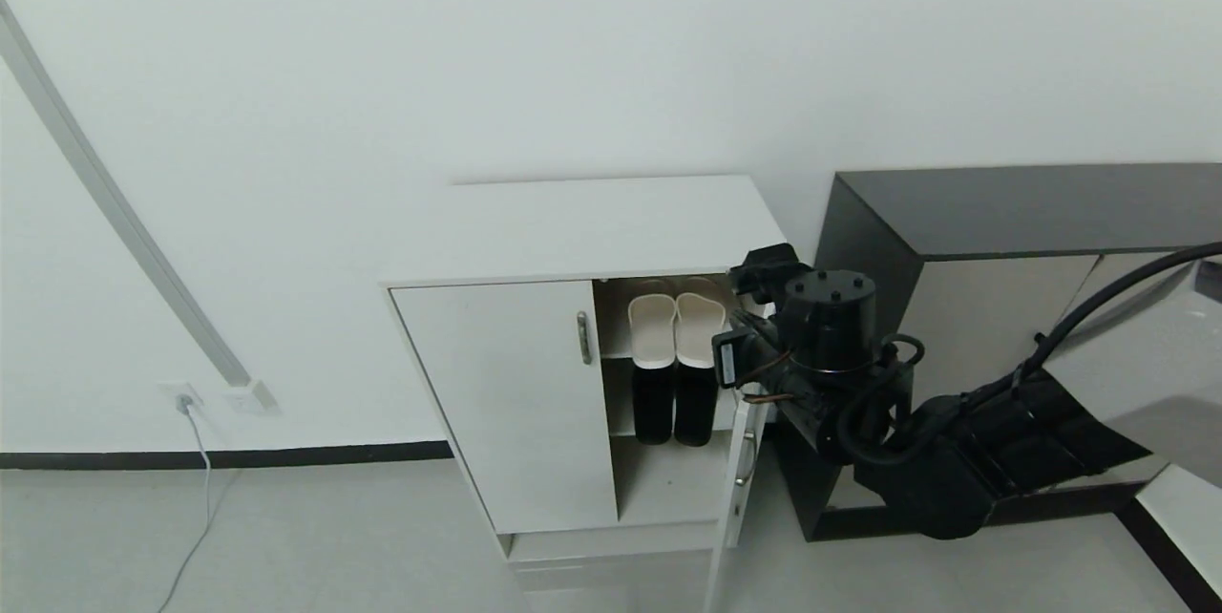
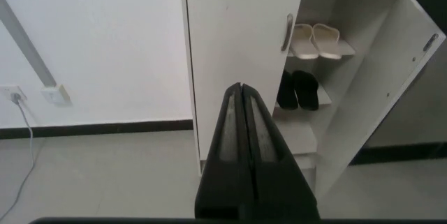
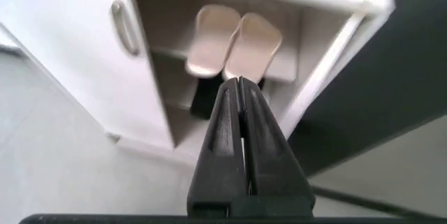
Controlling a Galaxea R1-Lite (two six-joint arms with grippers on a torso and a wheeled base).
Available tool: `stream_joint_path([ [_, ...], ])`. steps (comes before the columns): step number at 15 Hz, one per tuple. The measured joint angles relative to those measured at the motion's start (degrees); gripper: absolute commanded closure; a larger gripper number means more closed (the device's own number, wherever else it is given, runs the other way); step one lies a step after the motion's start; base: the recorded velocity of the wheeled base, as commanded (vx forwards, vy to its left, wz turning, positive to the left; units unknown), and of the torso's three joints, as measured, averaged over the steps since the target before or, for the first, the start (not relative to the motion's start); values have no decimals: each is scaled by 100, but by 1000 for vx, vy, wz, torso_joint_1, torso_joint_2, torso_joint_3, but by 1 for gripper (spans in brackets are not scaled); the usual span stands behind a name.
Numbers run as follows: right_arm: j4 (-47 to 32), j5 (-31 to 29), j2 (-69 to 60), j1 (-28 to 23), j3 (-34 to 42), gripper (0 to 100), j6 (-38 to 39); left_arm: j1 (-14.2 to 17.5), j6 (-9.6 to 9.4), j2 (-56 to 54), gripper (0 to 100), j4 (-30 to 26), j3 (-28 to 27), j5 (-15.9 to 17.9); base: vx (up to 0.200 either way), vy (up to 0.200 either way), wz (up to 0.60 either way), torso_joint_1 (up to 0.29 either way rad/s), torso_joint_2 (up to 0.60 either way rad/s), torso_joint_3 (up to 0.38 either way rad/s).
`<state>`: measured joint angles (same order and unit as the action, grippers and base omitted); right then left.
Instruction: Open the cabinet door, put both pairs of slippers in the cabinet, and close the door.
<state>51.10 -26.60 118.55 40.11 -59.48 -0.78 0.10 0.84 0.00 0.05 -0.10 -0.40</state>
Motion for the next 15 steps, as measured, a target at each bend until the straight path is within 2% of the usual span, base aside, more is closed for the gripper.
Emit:
stream_joint_path([
  [7,191,5,-191,-238,501,100,16,-10,2,0,100,-5,5,-2,0,0,0,0,0,0],
  [14,172,77,-730,-254,1549,100,173,-10,5,0,100,-5,2,-2,0,0,0,0,0,0],
  [15,166,229,-742,-254,1613,100,239,-10,2,0,100,-5,2,-2,0,0,0,0,0,0],
])
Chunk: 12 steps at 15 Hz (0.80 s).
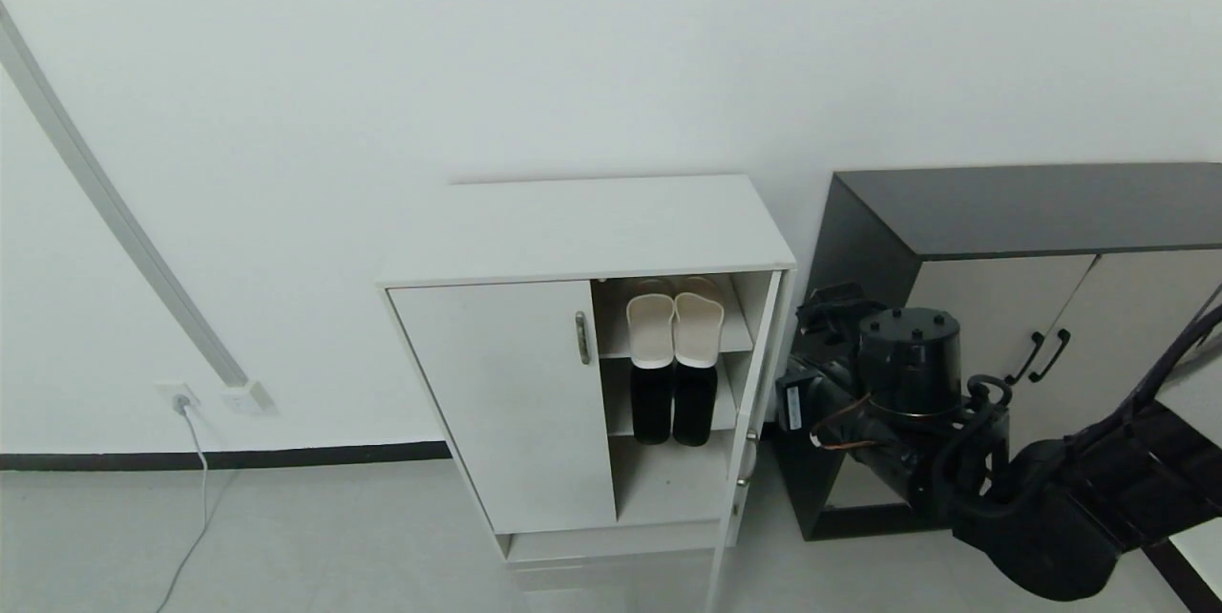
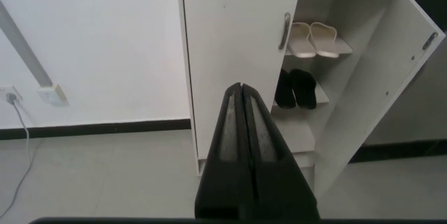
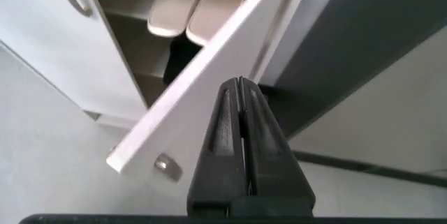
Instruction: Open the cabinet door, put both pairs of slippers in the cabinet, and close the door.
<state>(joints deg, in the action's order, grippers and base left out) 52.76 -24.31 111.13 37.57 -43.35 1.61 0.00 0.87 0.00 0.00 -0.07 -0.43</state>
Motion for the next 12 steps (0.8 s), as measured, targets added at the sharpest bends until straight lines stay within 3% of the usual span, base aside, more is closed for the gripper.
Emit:
stream_joint_path([
  [6,-251,1074,141,-50,135,100,246,0,0,0,100,0,0,0,0,0,0,0,0,0],
  [12,272,1274,929,46,-794,100,514,0,6,0,100,0,0,0,0,0,0,0,0,0],
])
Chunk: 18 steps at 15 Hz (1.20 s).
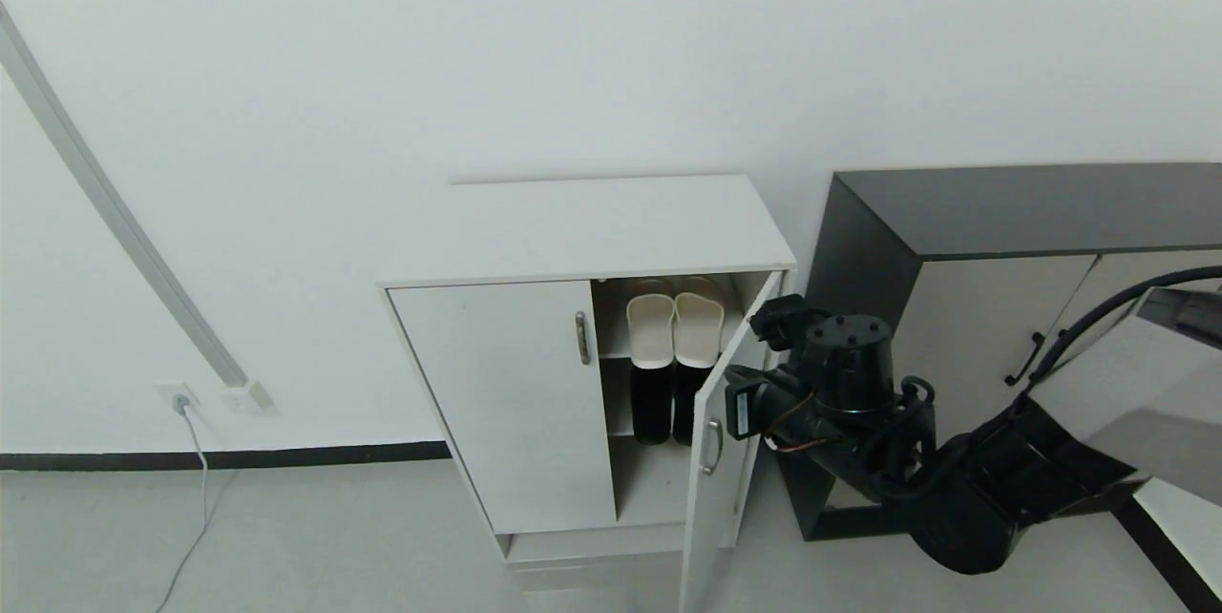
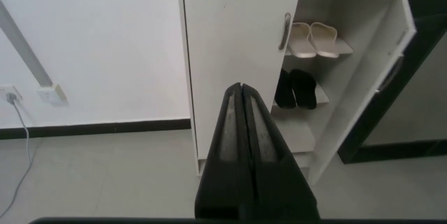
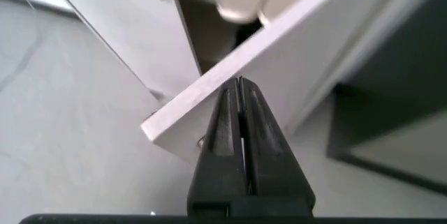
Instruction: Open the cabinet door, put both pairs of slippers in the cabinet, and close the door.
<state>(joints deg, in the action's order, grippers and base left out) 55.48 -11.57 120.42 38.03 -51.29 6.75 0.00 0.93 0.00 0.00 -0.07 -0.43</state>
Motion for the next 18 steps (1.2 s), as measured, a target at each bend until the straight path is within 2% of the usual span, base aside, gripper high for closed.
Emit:
stream_joint_path([
  [3,569,44,295,85,-194,100,33,0,2,0,100,0,0,-4,0,0,0,0,0,0],
  [7,991,440,336,105,413,100,20,0,-6,0,100,0,0,0,0,0,0,0,0,0],
  [11,1235,533,323,168,978,100,11,0,-15,0,100,0,-2,0,200,0,0,-4,0,0],
  [14,1242,530,325,212,1086,100,11,0,-17,0,100,2,0,2,200,0,0,6,6,6],
  [18,1224,530,478,271,844,100,11,0,-9,0,100,0,0,0,0,0,0,0,0,0],
])
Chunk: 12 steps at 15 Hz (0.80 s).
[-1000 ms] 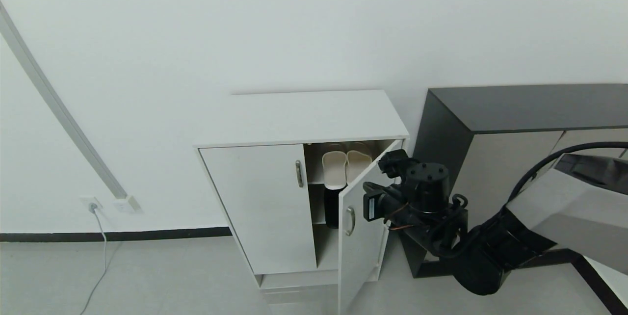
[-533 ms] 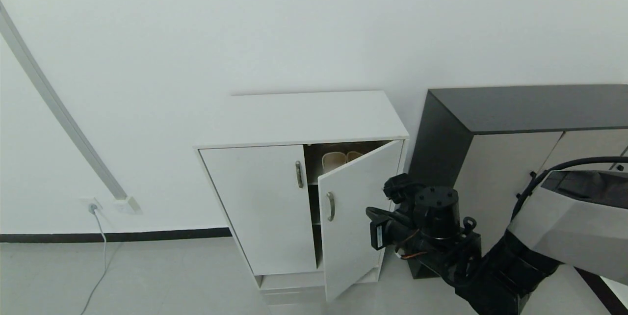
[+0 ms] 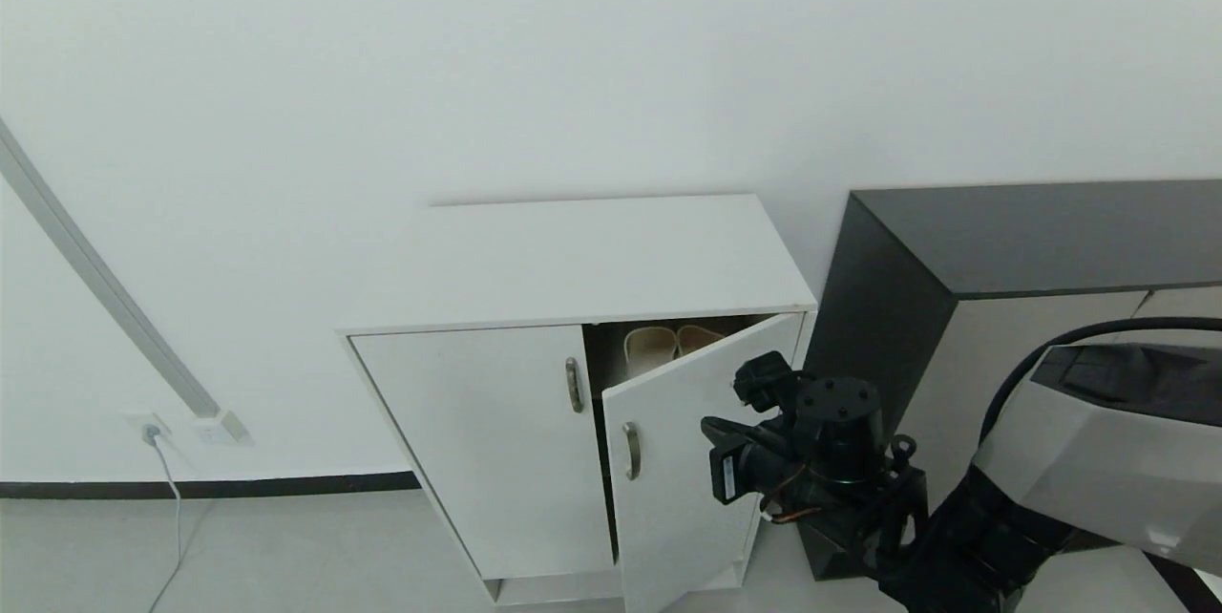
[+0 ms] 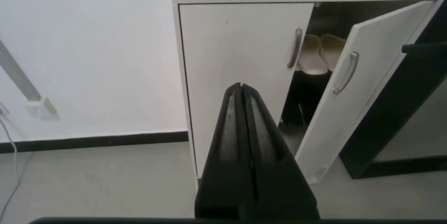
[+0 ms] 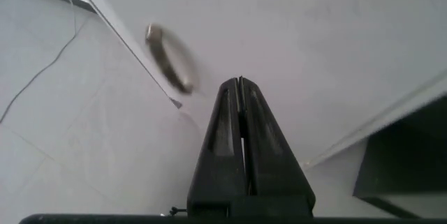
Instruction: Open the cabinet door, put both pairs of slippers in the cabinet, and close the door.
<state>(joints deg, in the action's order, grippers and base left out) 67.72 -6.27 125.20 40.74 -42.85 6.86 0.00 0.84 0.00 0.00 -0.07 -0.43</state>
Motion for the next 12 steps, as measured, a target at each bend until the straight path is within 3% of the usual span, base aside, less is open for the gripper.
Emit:
stream_joint_path([
  [12,-780,-49,595,-235,-1632,100,-38,0,11,0,100,0,0,0,0,0,0,0,0,0],
])
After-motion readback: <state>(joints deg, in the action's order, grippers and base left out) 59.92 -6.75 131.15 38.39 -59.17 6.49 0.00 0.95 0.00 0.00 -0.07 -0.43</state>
